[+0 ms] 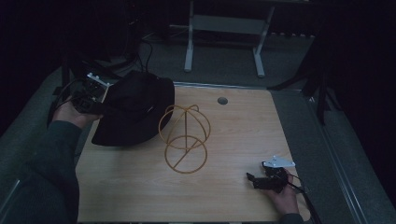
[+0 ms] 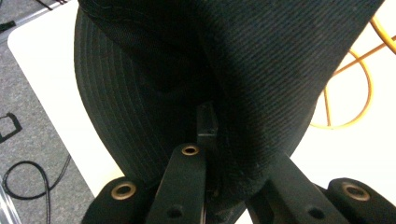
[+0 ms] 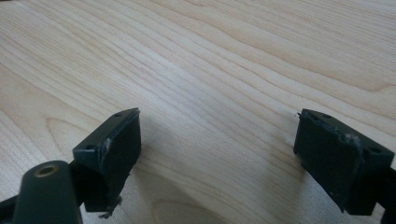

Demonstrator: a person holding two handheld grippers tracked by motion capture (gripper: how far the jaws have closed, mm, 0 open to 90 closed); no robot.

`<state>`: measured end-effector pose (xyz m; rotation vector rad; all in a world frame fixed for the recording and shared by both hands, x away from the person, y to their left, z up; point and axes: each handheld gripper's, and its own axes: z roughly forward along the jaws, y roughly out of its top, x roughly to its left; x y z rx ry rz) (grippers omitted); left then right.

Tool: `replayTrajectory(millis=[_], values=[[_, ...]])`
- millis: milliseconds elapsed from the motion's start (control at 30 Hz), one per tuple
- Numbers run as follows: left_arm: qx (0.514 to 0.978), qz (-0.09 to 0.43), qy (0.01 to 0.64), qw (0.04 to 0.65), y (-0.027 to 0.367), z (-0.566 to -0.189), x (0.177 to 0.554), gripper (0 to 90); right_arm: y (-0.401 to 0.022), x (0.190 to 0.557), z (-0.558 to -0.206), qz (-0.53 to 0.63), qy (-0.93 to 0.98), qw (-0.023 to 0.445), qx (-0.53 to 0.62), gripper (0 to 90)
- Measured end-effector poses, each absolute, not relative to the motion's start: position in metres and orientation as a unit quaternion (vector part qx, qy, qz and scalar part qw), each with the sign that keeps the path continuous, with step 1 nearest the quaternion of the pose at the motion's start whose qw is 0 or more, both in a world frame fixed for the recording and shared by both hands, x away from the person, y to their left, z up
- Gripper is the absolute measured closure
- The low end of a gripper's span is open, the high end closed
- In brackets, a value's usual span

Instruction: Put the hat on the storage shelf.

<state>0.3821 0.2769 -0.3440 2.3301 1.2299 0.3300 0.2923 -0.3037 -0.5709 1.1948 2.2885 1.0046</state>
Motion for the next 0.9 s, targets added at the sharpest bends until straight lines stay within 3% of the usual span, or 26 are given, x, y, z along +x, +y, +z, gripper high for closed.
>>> replayTrajectory(millis=[900], values=[[0.850, 0.127, 0.450, 0.244, 0.294, -0.325, 0.369, 88.4, -0.304, 0.292, -0.571, 0.357, 0.812, 0.185, 0.423, 14.7]])
